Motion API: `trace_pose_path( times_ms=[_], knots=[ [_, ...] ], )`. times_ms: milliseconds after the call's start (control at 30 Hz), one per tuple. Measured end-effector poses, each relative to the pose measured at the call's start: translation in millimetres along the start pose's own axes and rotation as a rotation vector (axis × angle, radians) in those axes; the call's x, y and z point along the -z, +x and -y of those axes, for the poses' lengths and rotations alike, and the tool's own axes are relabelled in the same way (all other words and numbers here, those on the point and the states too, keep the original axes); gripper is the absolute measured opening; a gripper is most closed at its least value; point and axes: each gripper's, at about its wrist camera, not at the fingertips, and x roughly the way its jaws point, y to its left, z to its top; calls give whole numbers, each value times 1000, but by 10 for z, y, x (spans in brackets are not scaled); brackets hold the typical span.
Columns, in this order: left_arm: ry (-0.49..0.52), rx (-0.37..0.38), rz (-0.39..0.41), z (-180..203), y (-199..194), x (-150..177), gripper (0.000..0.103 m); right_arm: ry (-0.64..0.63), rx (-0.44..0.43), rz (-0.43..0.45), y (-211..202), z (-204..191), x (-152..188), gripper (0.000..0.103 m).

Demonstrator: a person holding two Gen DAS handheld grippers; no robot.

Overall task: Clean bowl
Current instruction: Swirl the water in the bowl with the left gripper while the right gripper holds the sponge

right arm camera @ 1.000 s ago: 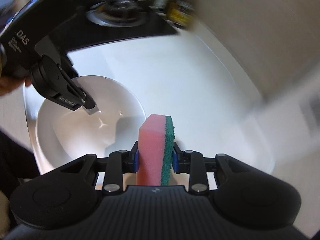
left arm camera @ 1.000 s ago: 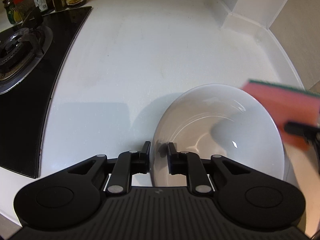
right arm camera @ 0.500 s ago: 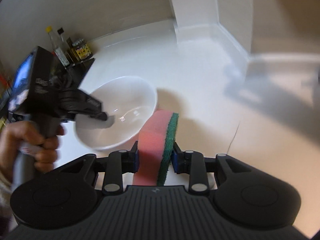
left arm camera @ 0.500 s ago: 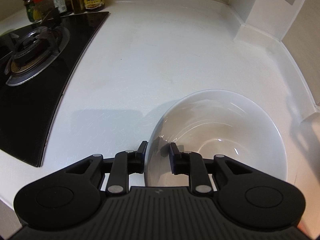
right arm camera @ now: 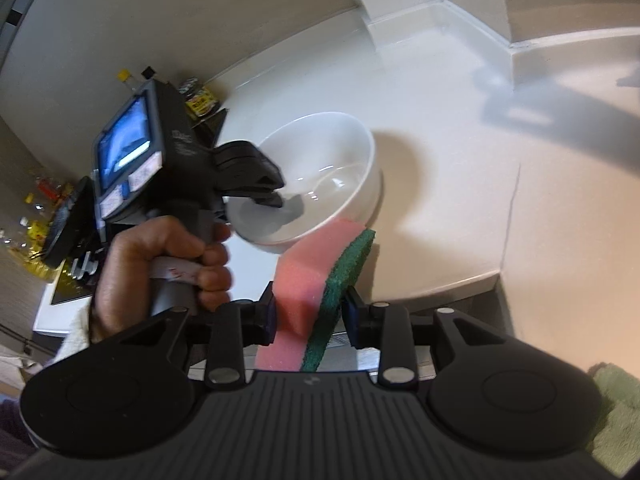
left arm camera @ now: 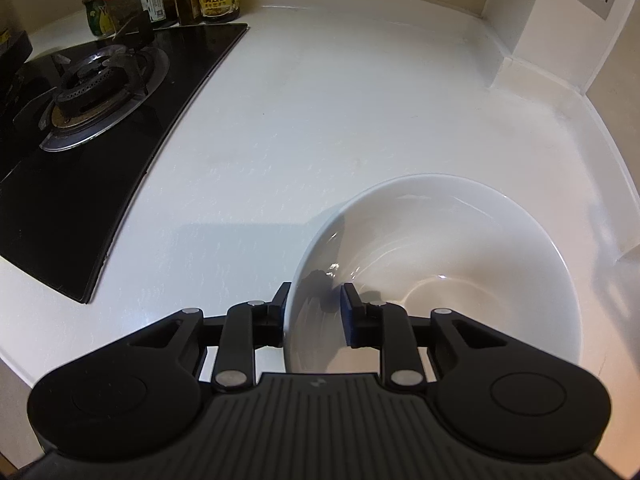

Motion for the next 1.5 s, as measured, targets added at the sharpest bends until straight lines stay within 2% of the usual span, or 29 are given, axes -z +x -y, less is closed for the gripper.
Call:
trace_pose_path(
  times_ms=[67,133,200,300,467,533,600,633,767,867,1067,1133,1333,1433,1500],
  knots=[
    [0,10,-17,-6,0,-6,24,29,-22,-1,-31,23,-20,29],
    [-1,66,-62,-38,15,-56,23,65,-30,11,-74,81,-41,29],
    [15,120,-110,-52,46,-129,22,93,-10,51,-118,191,-117,29],
    [65,193,-182,-47,125,-314,21,66,38,94,-78,289,-283,28],
    [183,179,-181,99,178,-646,21,-76,147,161,176,360,-700,28],
    [217,181,-203,162,259,-785,21,-116,161,171,285,381,-839,28],
    [241,160,-180,200,314,-899,19,-163,158,165,440,394,-1008,28],
    [238,169,-185,200,330,-926,15,-185,174,154,562,403,-1121,28],
    [165,181,-157,154,317,-889,16,-229,173,153,732,402,-1263,28],
    [120,151,-106,146,246,-750,15,-223,182,167,692,346,-1180,28],
    [91,86,-46,190,166,-566,15,-180,246,201,547,184,-727,28],
    [77,73,-47,178,158,-543,14,-122,237,198,502,135,-549,28],
    [16,41,-52,175,-2,-320,12,-8,199,165,372,156,-359,29],
    [24,57,-72,207,-49,-204,11,29,198,172,349,212,-357,29],
    [24,91,-103,232,-70,-137,15,13,221,191,356,242,-421,29]
  ],
)
